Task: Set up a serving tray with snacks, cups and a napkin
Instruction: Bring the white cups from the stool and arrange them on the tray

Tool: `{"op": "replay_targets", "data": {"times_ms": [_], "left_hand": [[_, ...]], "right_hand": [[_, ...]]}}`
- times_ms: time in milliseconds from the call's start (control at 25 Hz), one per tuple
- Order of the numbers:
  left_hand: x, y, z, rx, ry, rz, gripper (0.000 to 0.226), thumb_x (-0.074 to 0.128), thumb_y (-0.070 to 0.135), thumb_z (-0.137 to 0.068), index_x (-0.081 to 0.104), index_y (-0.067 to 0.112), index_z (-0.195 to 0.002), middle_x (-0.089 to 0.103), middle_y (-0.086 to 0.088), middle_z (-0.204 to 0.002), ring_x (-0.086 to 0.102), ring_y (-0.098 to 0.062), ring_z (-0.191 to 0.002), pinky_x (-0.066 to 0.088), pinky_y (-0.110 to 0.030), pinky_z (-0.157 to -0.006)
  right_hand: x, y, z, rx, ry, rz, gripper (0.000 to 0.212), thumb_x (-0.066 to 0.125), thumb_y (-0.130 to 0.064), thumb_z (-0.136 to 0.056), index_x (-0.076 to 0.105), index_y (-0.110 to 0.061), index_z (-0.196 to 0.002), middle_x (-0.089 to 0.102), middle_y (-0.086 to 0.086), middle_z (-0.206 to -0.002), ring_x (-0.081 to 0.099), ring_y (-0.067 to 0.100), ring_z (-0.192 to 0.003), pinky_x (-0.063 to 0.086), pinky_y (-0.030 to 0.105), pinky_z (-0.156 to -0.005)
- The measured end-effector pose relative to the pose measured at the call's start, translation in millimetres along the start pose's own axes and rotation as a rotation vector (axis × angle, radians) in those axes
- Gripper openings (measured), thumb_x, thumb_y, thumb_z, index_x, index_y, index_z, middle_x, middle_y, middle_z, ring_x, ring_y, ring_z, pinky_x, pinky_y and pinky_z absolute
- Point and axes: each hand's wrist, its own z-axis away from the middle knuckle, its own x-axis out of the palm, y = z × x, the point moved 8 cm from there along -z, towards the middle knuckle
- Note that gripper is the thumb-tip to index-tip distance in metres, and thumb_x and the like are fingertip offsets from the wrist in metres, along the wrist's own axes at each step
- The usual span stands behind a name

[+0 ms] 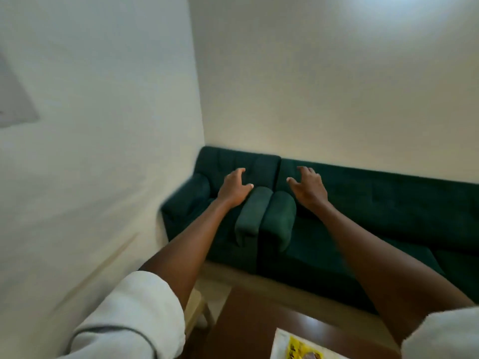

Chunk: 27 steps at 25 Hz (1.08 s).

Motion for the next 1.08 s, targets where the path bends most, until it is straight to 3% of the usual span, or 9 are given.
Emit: {"op": "replay_targets", "data": {"times_ms": [200, 400, 720, 1080], "left_hand": [[-149.8, -49.4, 2.7, -0.105, 0.235, -0.122, 0.074, 0.063, 0.030, -0.098, 0.027, 0.010, -0.160, 0.033, -0.013, -0.165, 0.033, -0.029, -0.153, 0.031, -0.042, -0.124], [-230.7, -91.1, 35.8, -0.248, 0.345, -0.267, 0.078, 0.062, 0.035, -0.099, 0.024, 0.009, -0.161, 0.027, -0.013, -0.167, 0.027, -0.032, -0.155, 0.028, -0.045, -0.125], [-264.1, -127.6, 82.7, -0.381, 0.443, -0.251, 0.080, 0.066, 0.030, -0.097, 0.024, 0.006, -0.161, 0.027, -0.014, -0.167, 0.028, -0.030, -0.155, 0.029, -0.041, -0.124], [-265.0, -249.0, 96.4, -0.489, 0.427, -0.131, 0.076, 0.065, 0.028, -0.097, 0.027, 0.008, -0.160, 0.031, -0.010, -0.166, 0.030, -0.026, -0.154, 0.030, -0.038, -0.124]], "right_hand": [[29.2, -138.4, -44.4, -0.266, -0.071, -0.049, 0.062, 0.054, -0.047, -0.097, 0.042, -0.026, -0.154, 0.048, 0.002, -0.154, 0.044, 0.033, -0.139, 0.046, 0.050, -0.101], [64.9, -228.8, -43.8, -0.449, -0.181, -0.112, 0.066, 0.051, -0.051, -0.098, 0.035, -0.028, -0.158, 0.045, 0.004, -0.159, 0.042, 0.034, -0.142, 0.044, 0.053, -0.104], [110.8, -287.7, -29.7, -0.564, -0.302, -0.160, 0.069, 0.051, -0.056, -0.097, 0.036, -0.027, -0.158, 0.043, 0.003, -0.160, 0.042, 0.033, -0.144, 0.042, 0.053, -0.108], [232.2, -324.8, -9.4, -0.519, -0.436, -0.173, 0.069, 0.052, -0.055, -0.095, 0.039, -0.026, -0.156, 0.046, 0.002, -0.159, 0.043, 0.029, -0.145, 0.042, 0.051, -0.109]]}}
